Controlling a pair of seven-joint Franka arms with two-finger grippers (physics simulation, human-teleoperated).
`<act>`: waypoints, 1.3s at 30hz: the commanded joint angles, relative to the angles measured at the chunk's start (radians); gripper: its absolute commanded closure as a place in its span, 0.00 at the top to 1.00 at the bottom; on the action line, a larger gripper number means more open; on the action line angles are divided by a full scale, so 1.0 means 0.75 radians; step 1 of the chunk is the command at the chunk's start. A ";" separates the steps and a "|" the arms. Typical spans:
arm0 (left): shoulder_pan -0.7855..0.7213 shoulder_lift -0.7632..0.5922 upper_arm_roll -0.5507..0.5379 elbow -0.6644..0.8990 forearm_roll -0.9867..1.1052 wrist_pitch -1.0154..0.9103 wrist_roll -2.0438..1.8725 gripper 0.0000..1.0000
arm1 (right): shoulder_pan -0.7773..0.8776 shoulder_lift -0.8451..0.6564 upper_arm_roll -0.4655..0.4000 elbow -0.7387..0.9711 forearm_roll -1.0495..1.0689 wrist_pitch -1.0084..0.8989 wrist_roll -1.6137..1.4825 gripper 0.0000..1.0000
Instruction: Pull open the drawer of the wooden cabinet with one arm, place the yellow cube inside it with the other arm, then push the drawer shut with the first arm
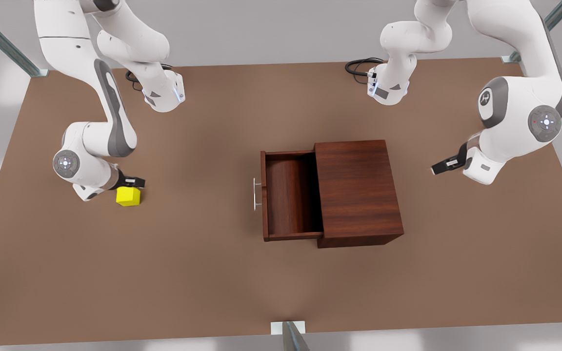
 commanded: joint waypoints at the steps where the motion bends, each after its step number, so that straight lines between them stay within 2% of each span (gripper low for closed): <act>1: -0.013 -0.002 0.001 -0.001 -0.006 -0.003 0.413 1.00 | 0.015 0.007 0.000 -0.018 -0.036 0.167 -0.006 1.00; 5: -0.013 -0.004 0.015 -0.018 -0.006 -0.030 0.413 1.00 | -0.026 0.062 0.000 -0.047 -0.138 0.253 -0.067 1.00; 18: -0.015 -0.004 0.013 -0.020 -0.006 -0.030 0.392 1.00 | -0.135 0.213 -0.002 -0.045 -0.164 0.329 -0.155 1.00; 39: -0.015 -0.006 0.011 -0.030 -0.006 -0.030 0.380 1.00 | -0.155 0.391 0.002 -0.065 -0.220 0.539 -0.165 1.00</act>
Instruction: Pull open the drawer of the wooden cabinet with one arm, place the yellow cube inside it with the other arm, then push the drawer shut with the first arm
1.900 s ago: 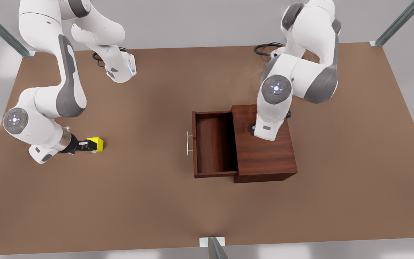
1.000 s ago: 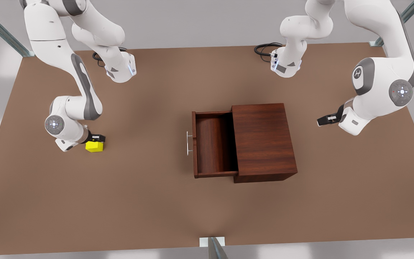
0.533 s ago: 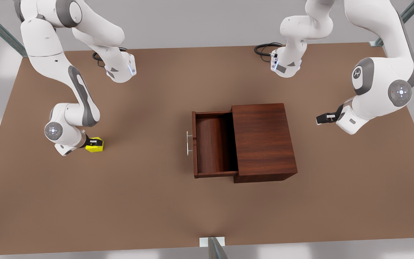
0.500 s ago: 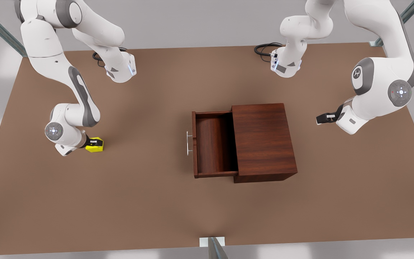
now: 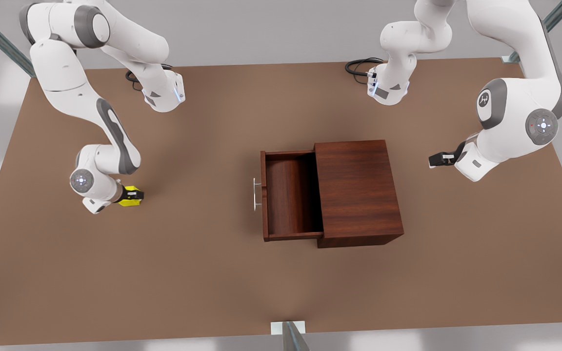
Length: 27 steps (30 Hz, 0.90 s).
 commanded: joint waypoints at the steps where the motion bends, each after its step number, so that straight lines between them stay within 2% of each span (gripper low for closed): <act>1: 0.000 -0.001 0.000 -0.001 0.001 -0.001 0.035 1.00 | 0.000 0.007 0.001 -0.004 0.001 0.050 -0.038 1.00; 6: 0.000 -0.001 0.000 -0.001 0.001 -0.001 0.035 1.00 | -0.022 0.011 -0.001 -0.006 -0.017 0.052 -0.040 1.00; 10: 0.000 -0.001 0.000 -0.001 0.001 -0.001 0.035 1.00 | -0.029 0.011 0.001 -0.006 -0.019 0.052 -0.038 0.91; 14: 0.000 -0.001 0.000 -0.001 0.001 -0.001 0.035 1.00 | -0.027 0.015 0.001 -0.006 -0.019 0.052 -0.034 0.73; 16: 0.000 -0.001 0.000 -0.001 0.001 -0.001 0.035 1.00 | -0.027 0.015 0.001 -0.004 -0.019 0.052 -0.034 0.68; 24: 0.000 -0.001 0.000 -0.001 0.001 -0.001 0.035 1.00 | -0.027 -0.042 0.003 -0.004 -0.017 0.031 -0.022 0.63; 27: 0.000 -0.001 0.000 -0.001 0.003 -0.001 0.035 1.00 | -0.012 -0.130 0.031 0.006 -0.001 -0.062 0.021 0.62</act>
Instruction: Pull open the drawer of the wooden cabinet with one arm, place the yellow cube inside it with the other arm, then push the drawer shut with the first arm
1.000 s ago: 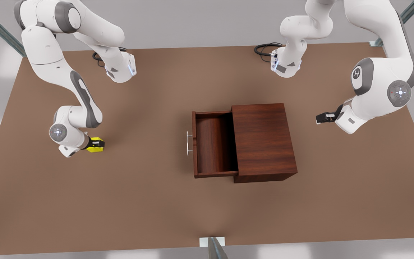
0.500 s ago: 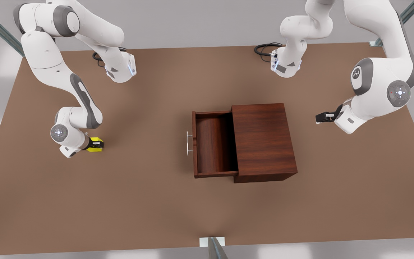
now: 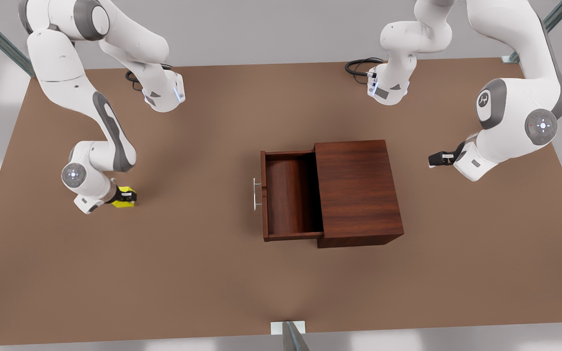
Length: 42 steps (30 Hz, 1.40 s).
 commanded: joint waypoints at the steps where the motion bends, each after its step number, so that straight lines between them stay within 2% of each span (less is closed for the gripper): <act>1: 0.000 -0.001 0.000 0.001 0.000 -0.001 0.007 1.00 | 0.006 -0.049 0.034 0.009 -0.011 -0.125 0.122 0.62; 6: 0.000 -0.001 0.000 0.001 0.000 -0.001 0.003 1.00 | 0.006 -0.162 0.175 0.164 0.130 -0.413 0.328 0.61; 9: 0.000 -0.001 0.000 0.001 0.000 -0.001 0.003 1.00 | 0.008 -0.168 0.326 0.430 0.202 -0.732 0.600 0.61; 11: -0.002 -0.001 0.000 0.001 0.002 -0.001 0.003 1.00 | 0.104 -0.141 0.353 0.583 0.228 -0.849 0.825 0.61; 16: -0.002 -0.001 0.000 0.003 0.000 -0.001 0.003 1.00 | 0.402 0.041 0.353 0.937 0.232 -0.935 1.433 0.60; 24: -0.008 0.001 -0.002 0.019 0.016 0.016 0.007 1.00 | 0.725 0.290 0.349 1.250 0.210 -0.937 1.915 0.60; 27: -0.008 0.001 -0.002 0.019 0.016 0.018 0.009 1.00 | 0.871 0.382 0.273 1.389 0.208 -0.939 2.034 0.60; 30: 0.000 -0.001 0.002 0.019 0.016 0.016 0.011 1.00 | 0.957 0.466 0.247 1.492 0.208 -0.951 2.110 0.60; 32: -0.002 -0.001 0.000 0.017 0.016 0.008 0.007 1.00 | 1.077 0.513 0.134 1.551 0.210 -0.949 2.145 0.60; 34: 0.000 -0.001 0.000 0.017 0.016 0.008 0.007 1.00 | 1.114 0.556 0.134 1.569 0.210 -0.933 2.163 0.60; 35: -0.002 -0.001 -0.002 0.019 0.031 0.010 0.005 1.00 | 1.161 0.573 0.081 1.569 0.210 -0.931 2.169 0.60; 42: -0.038 0.054 -0.010 0.162 0.063 0.006 0.011 1.00 | 1.227 0.665 0.060 1.666 0.212 -0.916 2.214 0.60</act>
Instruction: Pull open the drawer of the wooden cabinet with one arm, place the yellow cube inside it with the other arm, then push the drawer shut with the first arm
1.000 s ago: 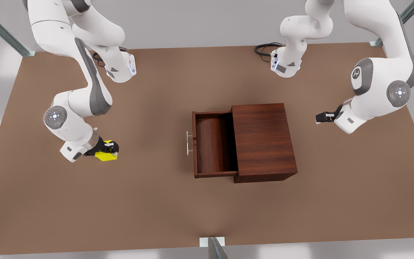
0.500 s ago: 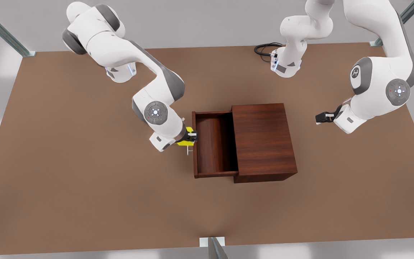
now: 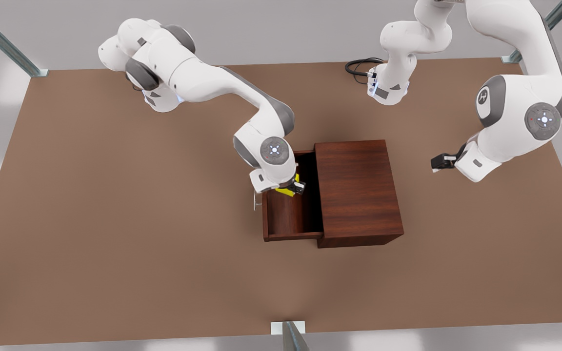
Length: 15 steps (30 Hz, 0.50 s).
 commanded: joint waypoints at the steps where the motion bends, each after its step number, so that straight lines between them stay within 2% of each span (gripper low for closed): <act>1: -0.003 0.011 0.001 0.022 0.000 -0.003 0.008 1.00 | 0.007 0.005 0.000 0.004 -0.005 -0.004 0.521 0.60; 2: -0.003 0.013 0.001 0.024 0.000 -0.003 0.006 1.00 | 0.007 0.005 0.000 0.004 -0.005 -0.006 0.521 0.61; 3: -0.001 0.015 0.001 0.024 -0.002 -0.003 0.006 1.00 | 0.005 0.005 0.000 0.004 -0.005 -0.006 0.517 0.93; 4: -0.003 0.015 0.001 0.024 -0.002 -0.001 0.006 1.00 | 0.007 0.005 -0.009 0.004 -0.005 -0.006 0.517 1.00; 11: -0.052 0.035 -0.001 0.065 -0.065 -0.046 -0.041 1.00 | 0.001 -0.003 -0.019 0.004 -0.007 -0.016 0.503 1.00; 13: -0.081 0.035 -0.012 0.073 -0.073 -0.050 -0.137 1.00 | -0.144 -0.093 -0.029 0.006 -0.005 -0.124 0.341 1.00; 15: -0.220 0.037 -0.026 0.130 -0.053 -0.071 -0.374 1.00 | -0.383 -0.201 -0.005 0.004 0.002 -0.351 0.016 1.00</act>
